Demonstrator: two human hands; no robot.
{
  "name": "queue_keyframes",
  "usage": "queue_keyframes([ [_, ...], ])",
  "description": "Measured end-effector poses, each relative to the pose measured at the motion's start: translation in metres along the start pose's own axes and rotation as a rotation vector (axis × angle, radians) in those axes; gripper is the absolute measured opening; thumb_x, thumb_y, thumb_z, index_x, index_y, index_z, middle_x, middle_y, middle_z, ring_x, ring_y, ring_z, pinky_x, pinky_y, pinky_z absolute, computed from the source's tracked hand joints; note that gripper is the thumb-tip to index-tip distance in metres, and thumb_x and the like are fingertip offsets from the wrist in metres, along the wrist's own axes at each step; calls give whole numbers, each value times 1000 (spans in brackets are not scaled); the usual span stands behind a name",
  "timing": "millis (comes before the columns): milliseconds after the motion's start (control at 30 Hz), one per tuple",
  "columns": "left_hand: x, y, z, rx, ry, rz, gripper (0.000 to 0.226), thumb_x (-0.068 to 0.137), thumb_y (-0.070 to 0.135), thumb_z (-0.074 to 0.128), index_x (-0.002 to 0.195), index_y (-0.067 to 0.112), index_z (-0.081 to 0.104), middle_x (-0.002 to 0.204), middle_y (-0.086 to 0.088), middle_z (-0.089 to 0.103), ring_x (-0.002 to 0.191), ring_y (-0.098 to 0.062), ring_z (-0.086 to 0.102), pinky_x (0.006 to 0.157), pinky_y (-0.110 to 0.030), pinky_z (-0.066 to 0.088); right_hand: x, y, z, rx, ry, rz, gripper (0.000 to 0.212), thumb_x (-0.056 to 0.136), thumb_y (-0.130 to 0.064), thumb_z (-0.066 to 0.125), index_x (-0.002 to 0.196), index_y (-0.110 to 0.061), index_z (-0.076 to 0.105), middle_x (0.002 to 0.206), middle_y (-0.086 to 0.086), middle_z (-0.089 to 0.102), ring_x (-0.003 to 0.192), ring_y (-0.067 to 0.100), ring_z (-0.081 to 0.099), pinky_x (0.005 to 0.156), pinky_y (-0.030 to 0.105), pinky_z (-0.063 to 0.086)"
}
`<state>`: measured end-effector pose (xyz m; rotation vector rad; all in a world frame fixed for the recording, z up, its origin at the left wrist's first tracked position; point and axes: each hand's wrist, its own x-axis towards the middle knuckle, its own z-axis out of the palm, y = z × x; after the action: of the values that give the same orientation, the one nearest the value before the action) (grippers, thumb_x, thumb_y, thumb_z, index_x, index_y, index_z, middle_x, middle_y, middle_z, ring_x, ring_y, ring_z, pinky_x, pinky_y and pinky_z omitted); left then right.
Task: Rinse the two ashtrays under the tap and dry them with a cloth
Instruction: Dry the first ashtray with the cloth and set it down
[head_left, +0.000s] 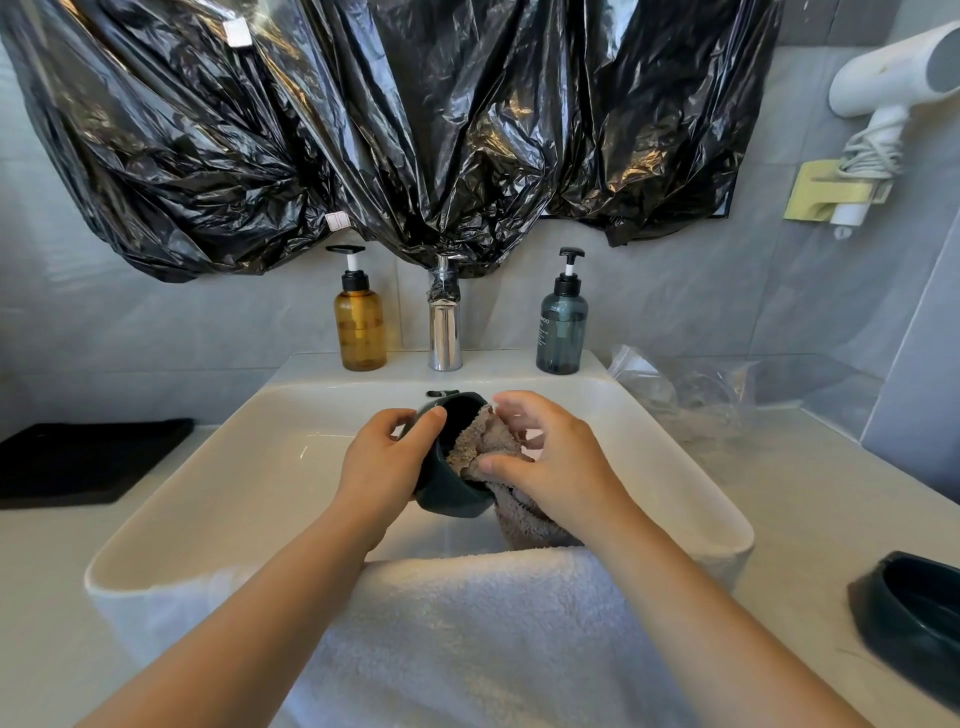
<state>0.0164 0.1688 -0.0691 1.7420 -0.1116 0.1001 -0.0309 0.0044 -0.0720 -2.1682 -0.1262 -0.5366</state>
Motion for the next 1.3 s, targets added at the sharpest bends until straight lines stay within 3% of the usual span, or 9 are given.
queue_keyframes([
  [100,-1,0,1,-4,-2,26,37,90,43,58,119,20,57,101,0,60,86,-13,59,64,-30,56,0,3,-2,-156,130,-59,29,73,-30,81,97,-26,66,91,-13,59,80,1,53,65,10,37],
  [167,0,0,1,11,-2,42,38,91,43,57,120,20,56,104,-1,60,87,-12,59,63,-27,55,0,3,-2,-185,53,-93,9,81,-32,74,87,-25,74,84,-12,66,81,5,55,70,17,42],
  [233,0,-1,1,44,-5,54,38,91,44,56,121,21,55,107,-2,60,89,-14,59,64,-26,54,0,3,2,-297,-81,-147,19,92,-34,59,92,-28,76,93,-14,70,93,10,52,84,29,44],
  [333,0,0,2,30,-6,34,34,91,42,57,119,22,55,109,-4,60,89,-16,59,62,-26,54,-1,-1,5,-343,-250,-116,33,100,-36,41,125,-34,63,130,-19,59,121,9,36,106,35,33],
  [467,0,2,0,-51,-14,-10,35,92,40,56,117,15,58,110,-6,62,93,-21,60,60,-28,54,0,-4,5,-302,-345,-151,44,98,-46,43,142,-36,44,153,-17,32,143,5,18,118,34,16],
  [600,1,1,-1,-58,11,2,33,90,40,60,110,15,63,101,-7,66,88,-20,64,64,-33,57,1,0,4,-338,-369,-191,75,79,-63,62,145,-36,40,153,-16,34,142,3,27,118,36,24],
  [800,2,0,-3,-13,55,4,31,81,41,70,101,17,70,95,-3,70,87,-18,66,77,-41,59,4,6,12,-412,-404,-198,73,74,-71,49,140,-42,39,143,-23,45,133,4,39,111,46,32],
  [1167,1,3,-3,-114,4,-82,32,78,31,76,102,11,69,96,-10,70,87,-21,68,64,-32,58,4,1,10,-379,-469,-244,74,84,-49,59,149,-35,26,152,-14,35,139,9,32,113,39,33],
  [1300,2,2,-4,-89,-9,-89,32,77,32,76,101,12,68,99,-10,70,89,-23,67,66,-33,59,4,-1,13,-398,-536,-295,60,87,-42,55,143,-33,38,153,-16,30,142,7,23,113,43,30],
])
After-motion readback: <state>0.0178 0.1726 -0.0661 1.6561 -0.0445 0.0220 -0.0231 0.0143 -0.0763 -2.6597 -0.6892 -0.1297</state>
